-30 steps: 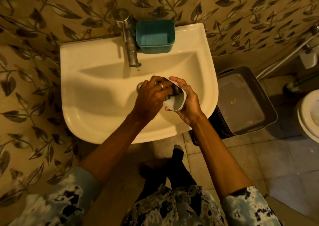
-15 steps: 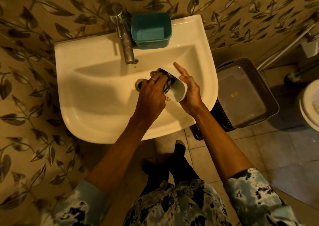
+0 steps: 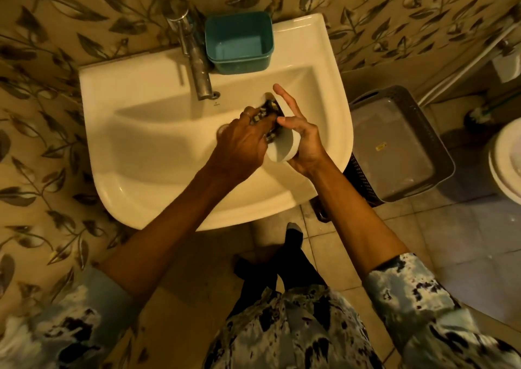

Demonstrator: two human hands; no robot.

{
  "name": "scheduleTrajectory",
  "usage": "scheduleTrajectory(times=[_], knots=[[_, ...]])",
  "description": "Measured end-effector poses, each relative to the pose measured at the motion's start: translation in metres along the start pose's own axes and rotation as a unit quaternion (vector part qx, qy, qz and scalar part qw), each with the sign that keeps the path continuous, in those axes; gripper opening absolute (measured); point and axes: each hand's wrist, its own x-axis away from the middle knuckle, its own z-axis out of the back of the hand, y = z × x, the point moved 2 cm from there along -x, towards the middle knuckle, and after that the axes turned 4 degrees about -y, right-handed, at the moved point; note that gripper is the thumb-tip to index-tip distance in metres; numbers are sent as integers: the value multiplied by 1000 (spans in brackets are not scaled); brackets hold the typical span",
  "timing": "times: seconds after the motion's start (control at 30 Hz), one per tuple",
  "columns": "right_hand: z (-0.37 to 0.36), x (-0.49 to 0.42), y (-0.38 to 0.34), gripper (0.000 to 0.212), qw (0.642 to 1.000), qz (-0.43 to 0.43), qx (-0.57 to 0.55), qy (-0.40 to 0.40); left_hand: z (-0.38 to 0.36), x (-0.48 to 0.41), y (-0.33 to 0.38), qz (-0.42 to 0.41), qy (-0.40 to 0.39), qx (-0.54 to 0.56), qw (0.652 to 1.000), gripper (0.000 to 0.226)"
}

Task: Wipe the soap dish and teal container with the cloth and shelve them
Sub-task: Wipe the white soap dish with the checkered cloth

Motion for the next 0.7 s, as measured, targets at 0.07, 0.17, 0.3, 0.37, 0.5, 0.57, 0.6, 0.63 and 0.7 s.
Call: scheduleTrajectory(times=[0.07,0.17,0.3,0.37,0.5,0.57,0.6,0.63,0.7], knots=[[-1,0,-1,66,999,38,-30,13,-1,8,19,-22,10,68,997,31],[7,1,2,58,995,67,-55,47,-5,21,37,-68,-17,163,984,36],[12,9,16,58,994,15,-101,46,-8,6,20,-102,-1,-23,995,37],[9,12,22,55,995,-4,-92,30,-7,-6,8,-34,1,-123,992,39],[7,7,15,58,997,-9,-69,31,-19,-3,9,-18,-20,21,999,35],[15,9,11,56,997,-2,-67,35,-18,6,14,-91,-148,167,970,32],[18,10,10,53,998,-1,-63,27,-13,8,15,-122,-203,206,950,33],[19,11,10,51,998,-3,-62,19,-7,6,14,-144,-232,216,937,35],[17,14,14,51,997,-13,-73,12,1,-2,8,-158,-258,196,933,36]])
